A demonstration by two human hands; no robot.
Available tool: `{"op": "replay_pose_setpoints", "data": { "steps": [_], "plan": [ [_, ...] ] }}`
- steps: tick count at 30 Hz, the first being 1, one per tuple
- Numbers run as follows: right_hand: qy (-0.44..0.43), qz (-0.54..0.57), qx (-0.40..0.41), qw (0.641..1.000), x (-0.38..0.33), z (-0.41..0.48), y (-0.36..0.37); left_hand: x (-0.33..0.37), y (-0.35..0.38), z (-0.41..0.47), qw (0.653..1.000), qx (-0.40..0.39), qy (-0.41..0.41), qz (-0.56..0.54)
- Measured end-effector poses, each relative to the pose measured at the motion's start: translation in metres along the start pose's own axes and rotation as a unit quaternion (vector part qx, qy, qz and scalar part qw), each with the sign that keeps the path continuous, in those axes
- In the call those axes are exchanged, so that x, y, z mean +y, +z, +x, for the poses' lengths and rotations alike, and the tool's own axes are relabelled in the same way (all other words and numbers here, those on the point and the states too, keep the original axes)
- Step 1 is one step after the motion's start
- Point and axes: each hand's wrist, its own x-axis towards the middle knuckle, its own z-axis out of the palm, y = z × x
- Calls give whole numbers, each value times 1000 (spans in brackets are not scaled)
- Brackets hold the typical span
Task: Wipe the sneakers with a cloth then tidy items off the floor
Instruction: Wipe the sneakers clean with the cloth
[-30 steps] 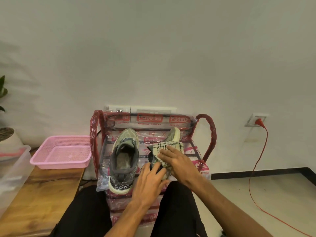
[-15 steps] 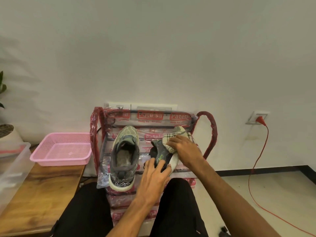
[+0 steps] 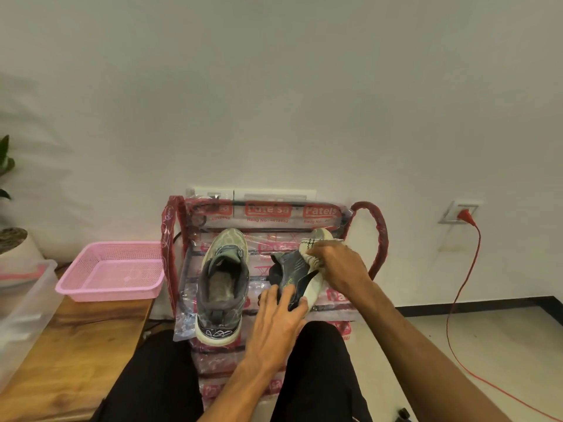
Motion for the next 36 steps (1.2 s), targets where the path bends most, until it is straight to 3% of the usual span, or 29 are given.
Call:
{"op": "replay_pose_setpoints", "data": {
  "steps": [3,5,13,17,22,25,28,31,33,36],
  "plan": [
    [106,176,28,978,-2,2,-12,-1,-1,-1,1000,5,-8,-8],
    [111,226,42,967,-4,-1,-20,-2,-2,-1,1000,13,-10,-10],
    [-72,86,-50,992,-33,-53,3,0,-11,-4,998,46,-12,-51],
    [-66,175,-87,978,-15,-64,9,3,-12,-4,997,64,-14,-50],
    [-100,102,-16,990,-9,-61,24,5,-10,-3,998,43,-14,-37],
    [-51,85,29,995,-9,-47,22,5,-9,-2,999,34,-6,-18],
    [4,121,26,992,-15,-35,21,5,-5,0,1000,22,-8,-12],
    [-33,172,-16,984,-27,-35,27,5,-6,-1,999,16,-11,-28],
    [-51,161,-35,985,-28,-34,32,3,-6,-1,999,19,-15,-28],
    [-31,115,4,993,-21,-20,33,2,-6,-1,1000,17,-8,-22]
  ]
}}
